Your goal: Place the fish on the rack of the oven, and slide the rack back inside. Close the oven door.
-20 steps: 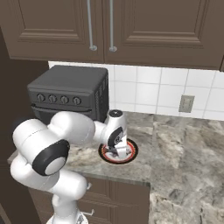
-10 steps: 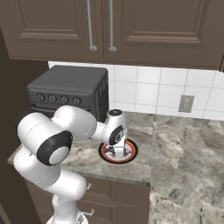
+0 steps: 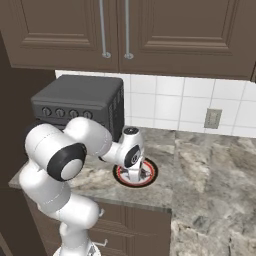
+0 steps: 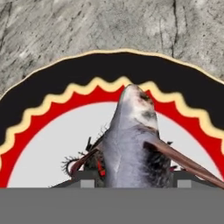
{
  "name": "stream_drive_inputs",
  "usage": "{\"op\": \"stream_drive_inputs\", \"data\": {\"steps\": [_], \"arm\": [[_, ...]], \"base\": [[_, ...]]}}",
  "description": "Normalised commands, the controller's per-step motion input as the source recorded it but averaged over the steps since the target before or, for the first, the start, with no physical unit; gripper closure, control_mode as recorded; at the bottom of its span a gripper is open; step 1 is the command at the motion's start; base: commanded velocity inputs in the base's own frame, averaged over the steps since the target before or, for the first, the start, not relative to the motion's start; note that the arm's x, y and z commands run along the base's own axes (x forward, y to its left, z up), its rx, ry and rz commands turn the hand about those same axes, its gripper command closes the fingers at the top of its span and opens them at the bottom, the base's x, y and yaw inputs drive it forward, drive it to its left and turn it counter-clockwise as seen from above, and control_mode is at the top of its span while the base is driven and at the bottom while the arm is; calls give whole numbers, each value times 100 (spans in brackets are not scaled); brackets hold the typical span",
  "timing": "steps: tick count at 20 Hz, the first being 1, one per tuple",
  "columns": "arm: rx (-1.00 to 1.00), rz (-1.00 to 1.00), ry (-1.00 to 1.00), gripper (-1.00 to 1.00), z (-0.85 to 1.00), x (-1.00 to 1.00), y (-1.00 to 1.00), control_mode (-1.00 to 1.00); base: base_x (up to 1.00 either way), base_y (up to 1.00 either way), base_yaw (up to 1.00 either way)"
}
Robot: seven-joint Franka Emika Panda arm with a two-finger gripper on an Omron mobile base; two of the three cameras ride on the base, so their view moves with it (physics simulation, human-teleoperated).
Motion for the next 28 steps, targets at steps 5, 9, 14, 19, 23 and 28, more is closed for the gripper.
{"op": "stream_drive_inputs", "data": {"steps": [5, 9, 14, 19, 23, 28], "arm": [[-2, 0, -8, 100, 31, -27, -1, -100], [-8, 9, -25, 100, 97, -50, 0, -100], [-9, 25, -25, 100, 100, -40, 1, -100], [-9, 49, -28, 100, 87, -25, 17, -100], [-10, 54, -22, 100, 80, -10, 45, -100], [-16, 45, -4, 100, 93, -13, 60, -100]], "base": [[0, 0, 0], [0, 0, 0], [0, 0, 0], [0, 0, 0], [0, 0, 0], [0, 0, 0]]}}
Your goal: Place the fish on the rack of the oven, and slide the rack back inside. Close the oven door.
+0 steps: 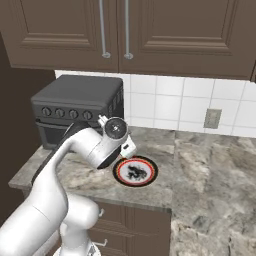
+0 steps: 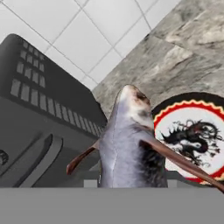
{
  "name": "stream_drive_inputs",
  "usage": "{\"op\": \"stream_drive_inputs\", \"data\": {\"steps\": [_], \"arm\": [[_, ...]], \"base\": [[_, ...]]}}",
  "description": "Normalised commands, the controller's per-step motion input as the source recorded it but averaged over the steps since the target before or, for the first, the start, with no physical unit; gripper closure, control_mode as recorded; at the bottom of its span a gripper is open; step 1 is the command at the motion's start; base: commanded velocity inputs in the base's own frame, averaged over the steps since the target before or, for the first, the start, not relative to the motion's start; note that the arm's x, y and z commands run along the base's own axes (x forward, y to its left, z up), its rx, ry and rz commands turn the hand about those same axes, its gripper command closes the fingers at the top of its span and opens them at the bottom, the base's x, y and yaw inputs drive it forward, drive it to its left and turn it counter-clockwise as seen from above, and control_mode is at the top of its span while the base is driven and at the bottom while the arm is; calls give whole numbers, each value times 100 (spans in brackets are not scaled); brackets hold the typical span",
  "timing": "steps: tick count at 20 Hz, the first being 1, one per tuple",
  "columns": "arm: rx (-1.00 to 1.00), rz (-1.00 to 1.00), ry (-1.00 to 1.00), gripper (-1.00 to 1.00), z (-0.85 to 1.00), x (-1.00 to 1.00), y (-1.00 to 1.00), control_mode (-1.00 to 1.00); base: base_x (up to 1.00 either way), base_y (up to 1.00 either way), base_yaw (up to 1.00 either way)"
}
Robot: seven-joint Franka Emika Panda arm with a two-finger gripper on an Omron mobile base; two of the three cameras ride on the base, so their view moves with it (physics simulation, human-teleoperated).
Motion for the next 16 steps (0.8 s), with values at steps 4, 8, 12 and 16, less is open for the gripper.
{"op": "stream_drive_inputs", "data": {"steps": [4, 8, 12, 16], "arm": [[-26, 34, 0, 100, 94, -58, 44, -100], [-33, 30, 0, 100, 54, -69, 44, -100], [-35, 19, 0, 100, 2, -46, 69, -100], [-28, 13, 0, 100, 0, -19, 55, -100]], "base": [[0, 0, 0], [0, 0, 0], [0, 0, 0], [0, 0, 0]]}}
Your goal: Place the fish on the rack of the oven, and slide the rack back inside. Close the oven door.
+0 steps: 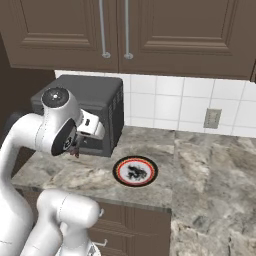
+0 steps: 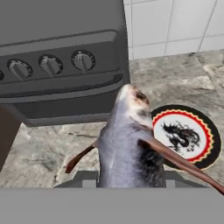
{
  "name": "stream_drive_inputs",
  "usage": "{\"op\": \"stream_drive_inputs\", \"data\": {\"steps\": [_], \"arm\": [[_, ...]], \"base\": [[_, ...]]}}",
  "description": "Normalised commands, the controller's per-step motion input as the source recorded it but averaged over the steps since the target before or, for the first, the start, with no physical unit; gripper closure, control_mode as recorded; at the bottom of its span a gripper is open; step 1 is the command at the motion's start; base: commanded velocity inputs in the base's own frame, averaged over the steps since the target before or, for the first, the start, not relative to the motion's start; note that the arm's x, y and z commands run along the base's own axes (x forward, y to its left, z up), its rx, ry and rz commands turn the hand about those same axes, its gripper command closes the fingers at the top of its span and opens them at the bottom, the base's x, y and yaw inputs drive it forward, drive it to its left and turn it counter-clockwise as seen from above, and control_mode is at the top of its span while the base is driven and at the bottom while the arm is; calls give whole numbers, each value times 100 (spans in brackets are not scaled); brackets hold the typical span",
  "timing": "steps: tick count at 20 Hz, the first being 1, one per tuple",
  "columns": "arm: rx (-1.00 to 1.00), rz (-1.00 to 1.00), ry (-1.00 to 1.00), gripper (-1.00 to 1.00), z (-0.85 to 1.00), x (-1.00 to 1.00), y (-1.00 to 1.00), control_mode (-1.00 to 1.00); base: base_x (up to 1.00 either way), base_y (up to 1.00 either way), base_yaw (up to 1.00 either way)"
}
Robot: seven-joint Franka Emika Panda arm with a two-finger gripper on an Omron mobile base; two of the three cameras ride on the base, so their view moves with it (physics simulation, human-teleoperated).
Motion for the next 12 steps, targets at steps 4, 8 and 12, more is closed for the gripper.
{"op": "stream_drive_inputs", "data": {"steps": [4, 8, 12], "arm": [[-14, 7, -1, 100, -5, 0, 16, -100], [-1, 0, 0, 100, 0, 0, 0, -100], [0, 0, 0, 100, 0, 0, 0, 100]], "base": [[0, 0, 0], [0, 0, 0], [-36, 11, 7]]}}
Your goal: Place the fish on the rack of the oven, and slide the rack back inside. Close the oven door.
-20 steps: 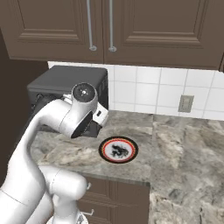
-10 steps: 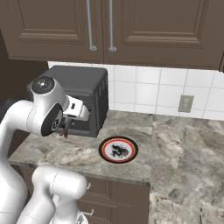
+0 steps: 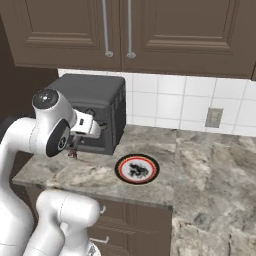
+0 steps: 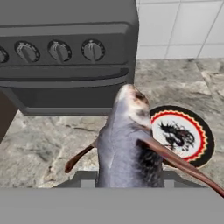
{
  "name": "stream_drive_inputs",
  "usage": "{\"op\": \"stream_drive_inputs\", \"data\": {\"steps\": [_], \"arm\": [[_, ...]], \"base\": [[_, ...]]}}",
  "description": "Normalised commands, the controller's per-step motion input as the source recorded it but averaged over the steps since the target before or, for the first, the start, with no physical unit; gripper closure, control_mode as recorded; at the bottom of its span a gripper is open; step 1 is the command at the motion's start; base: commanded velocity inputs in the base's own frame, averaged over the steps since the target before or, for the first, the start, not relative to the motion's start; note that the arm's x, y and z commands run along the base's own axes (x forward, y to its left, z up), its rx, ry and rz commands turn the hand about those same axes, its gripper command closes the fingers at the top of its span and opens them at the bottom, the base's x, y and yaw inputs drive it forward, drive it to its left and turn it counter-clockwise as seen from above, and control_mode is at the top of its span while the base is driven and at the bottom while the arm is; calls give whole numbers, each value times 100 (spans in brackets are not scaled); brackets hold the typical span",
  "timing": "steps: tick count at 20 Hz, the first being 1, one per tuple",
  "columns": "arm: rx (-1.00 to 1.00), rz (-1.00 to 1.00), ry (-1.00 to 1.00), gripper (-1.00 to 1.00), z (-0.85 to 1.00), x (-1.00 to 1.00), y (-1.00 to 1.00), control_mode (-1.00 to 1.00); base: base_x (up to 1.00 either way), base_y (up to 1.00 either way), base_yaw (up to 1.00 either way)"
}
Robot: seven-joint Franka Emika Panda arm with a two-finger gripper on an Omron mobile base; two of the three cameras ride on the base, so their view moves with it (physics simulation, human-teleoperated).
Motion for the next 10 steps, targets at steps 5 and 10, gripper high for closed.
{"op": "stream_drive_inputs", "data": {"steps": [5, 10], "arm": [[0, 0, 0, 100, 0, 0, 0, 100], [0, 0, 0, 100, 0, 0, 0, 100]], "base": [[-97, 36, 30], [-69, 54, 43]]}}
